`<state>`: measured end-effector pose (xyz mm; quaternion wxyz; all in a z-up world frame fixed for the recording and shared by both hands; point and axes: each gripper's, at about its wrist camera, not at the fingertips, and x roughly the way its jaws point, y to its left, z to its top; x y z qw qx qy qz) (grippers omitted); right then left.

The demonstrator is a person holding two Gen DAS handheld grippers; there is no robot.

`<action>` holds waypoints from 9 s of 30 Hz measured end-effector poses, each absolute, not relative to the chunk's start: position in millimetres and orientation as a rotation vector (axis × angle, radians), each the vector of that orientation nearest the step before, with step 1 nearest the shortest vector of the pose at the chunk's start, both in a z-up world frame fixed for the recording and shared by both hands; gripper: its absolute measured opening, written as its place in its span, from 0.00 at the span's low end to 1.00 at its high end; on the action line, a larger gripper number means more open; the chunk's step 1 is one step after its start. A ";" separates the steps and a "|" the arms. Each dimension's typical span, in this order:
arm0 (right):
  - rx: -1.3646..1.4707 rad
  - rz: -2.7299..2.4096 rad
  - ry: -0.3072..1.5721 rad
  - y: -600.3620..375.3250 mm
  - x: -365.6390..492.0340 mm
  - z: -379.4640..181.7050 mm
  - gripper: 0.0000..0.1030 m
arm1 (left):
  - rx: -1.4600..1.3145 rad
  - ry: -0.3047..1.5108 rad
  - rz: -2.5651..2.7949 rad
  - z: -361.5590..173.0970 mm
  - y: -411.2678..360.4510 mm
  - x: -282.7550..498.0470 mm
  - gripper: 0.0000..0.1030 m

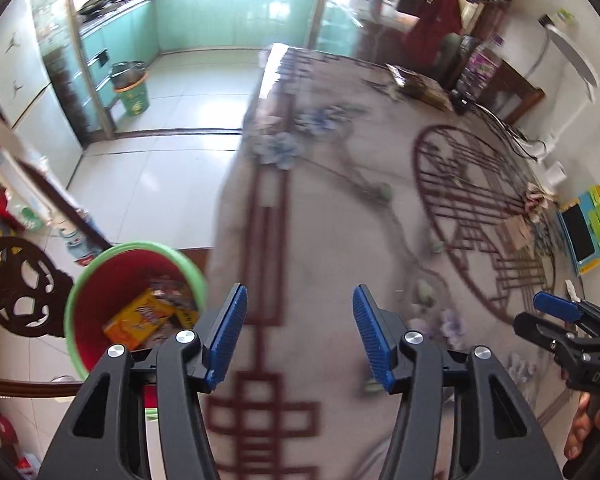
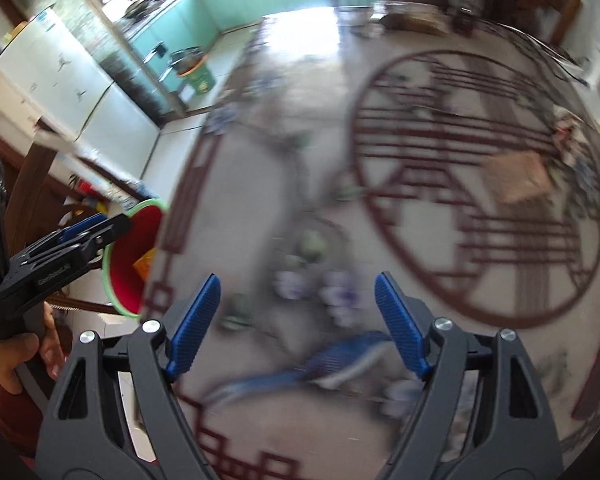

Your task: Collect trash

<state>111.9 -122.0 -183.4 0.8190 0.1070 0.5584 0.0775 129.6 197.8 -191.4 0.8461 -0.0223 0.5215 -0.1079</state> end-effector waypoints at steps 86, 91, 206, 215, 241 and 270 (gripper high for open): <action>0.405 0.016 1.056 -434.1 192.9 -226.4 0.45 | 0.469 1.023 -0.712 -213.3 -200.2 163.6 0.59; 0.391 0.025 1.037 -420.8 172.6 -209.3 0.45 | 0.400 0.975 -0.685 -174.3 -180.0 142.0 0.53; 0.041 0.057 0.328 -41.3 67.3 -19.1 0.96 | -0.129 0.525 -0.080 -17.1 270.9 94.5 0.93; 0.051 0.076 0.349 -37.7 59.3 -24.5 0.96 | -0.135 0.555 -0.071 -21.5 276.9 89.5 0.93; 0.065 0.081 0.377 -35.5 39.4 -28.3 0.96 | -0.122 0.577 -0.054 -22.1 282.4 68.7 0.93; 0.091 0.051 0.410 -63.2 36.3 -37.3 0.96 | -0.079 0.617 -0.083 -31.8 244.0 74.7 0.93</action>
